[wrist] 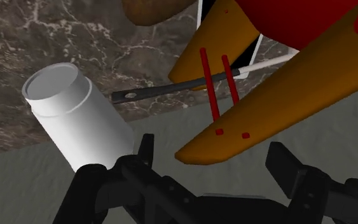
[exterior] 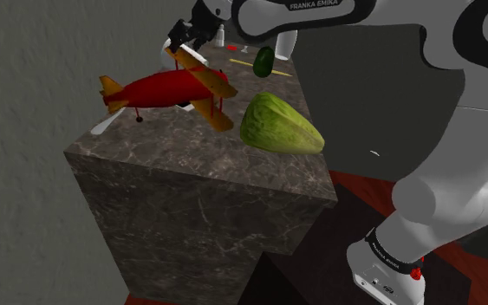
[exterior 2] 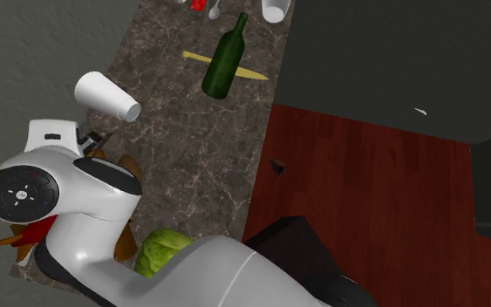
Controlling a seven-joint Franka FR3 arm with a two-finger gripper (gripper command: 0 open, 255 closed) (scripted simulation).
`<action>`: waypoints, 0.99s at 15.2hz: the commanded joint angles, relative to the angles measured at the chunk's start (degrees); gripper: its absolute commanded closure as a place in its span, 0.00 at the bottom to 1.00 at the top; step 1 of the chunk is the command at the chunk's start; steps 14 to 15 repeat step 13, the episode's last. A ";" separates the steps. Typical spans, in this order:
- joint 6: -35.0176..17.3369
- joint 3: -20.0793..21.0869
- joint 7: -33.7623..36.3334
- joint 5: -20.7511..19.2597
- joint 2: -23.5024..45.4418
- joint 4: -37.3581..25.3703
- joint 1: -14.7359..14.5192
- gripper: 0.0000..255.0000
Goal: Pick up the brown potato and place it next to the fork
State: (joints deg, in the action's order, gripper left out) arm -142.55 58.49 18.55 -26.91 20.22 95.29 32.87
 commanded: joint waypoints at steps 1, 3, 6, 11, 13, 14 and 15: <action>3.40 1.97 -1.71 5.53 0.27 1.32 3.90 0.00; 5.43 4.75 -3.43 11.75 -0.45 3.52 8.81 0.00; 8.88 9.12 -5.52 20.42 -1.42 6.83 16.48 0.00; 8.99 8.85 -5.29 22.61 -0.32 8.65 17.23 0.00; 7.90 6.94 -4.85 21.91 0.48 8.75 15.07 0.00; 7.90 6.94 -4.85 21.91 0.48 8.75 15.07 0.00; 7.90 6.94 -4.85 21.91 0.48 8.75 15.07 0.00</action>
